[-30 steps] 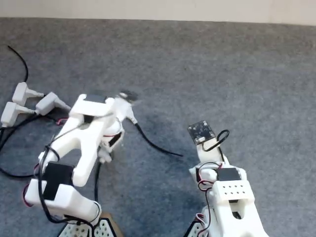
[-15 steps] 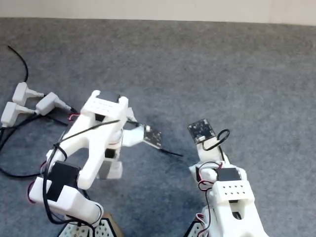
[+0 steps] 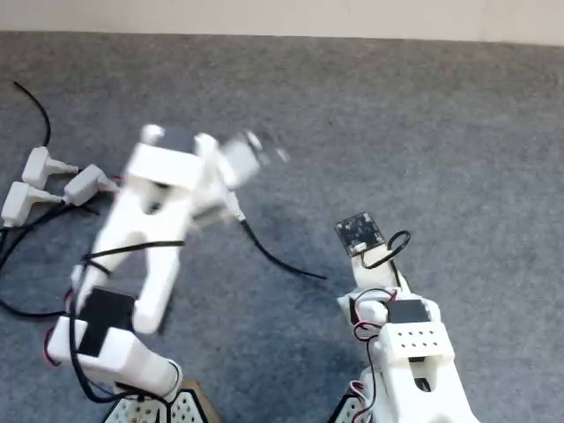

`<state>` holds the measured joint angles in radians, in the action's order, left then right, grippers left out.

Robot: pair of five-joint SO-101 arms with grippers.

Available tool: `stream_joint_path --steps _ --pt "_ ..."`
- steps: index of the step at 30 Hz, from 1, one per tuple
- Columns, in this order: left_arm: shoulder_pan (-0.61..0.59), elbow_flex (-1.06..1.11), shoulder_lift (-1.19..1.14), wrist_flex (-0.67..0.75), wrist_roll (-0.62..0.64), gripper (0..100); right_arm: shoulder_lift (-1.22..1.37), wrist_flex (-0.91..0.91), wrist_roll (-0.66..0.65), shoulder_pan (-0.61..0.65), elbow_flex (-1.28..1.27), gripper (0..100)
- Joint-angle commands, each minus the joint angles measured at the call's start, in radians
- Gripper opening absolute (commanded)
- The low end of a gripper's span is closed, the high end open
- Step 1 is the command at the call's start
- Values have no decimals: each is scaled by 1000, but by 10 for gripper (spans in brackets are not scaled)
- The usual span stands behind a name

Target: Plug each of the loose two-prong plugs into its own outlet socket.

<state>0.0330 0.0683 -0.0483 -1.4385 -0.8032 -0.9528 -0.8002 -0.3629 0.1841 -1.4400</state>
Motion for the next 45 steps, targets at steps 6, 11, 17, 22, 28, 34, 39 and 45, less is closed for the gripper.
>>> stream_joint_path --steps 6,11,17,22,28,34,39,45 --pt "-120 -101 27 -261 -324 4 -16 16 -6 10 -1 282" --pt "-15 96 39 -344 -563 4 -16 16 -5 10 -1 282" --pt "77 203 41 -278 -522 4 -16 16 -5 10 -1 282" --pt "79 222 41 -126 -267 4 -16 16 -5 10 -1 282" --pt "79 409 53 75 -117 4 -16 16 -8 10 -1 282" --pt "85 565 88 267 -114 4 -16 16 -9 10 -1 282" --pt "117 700 180 307 -118 4 -16 16 -9 10 -1 282" --pt "252 885 349 304 -195 4 -16 18 -9 10 -1 282"
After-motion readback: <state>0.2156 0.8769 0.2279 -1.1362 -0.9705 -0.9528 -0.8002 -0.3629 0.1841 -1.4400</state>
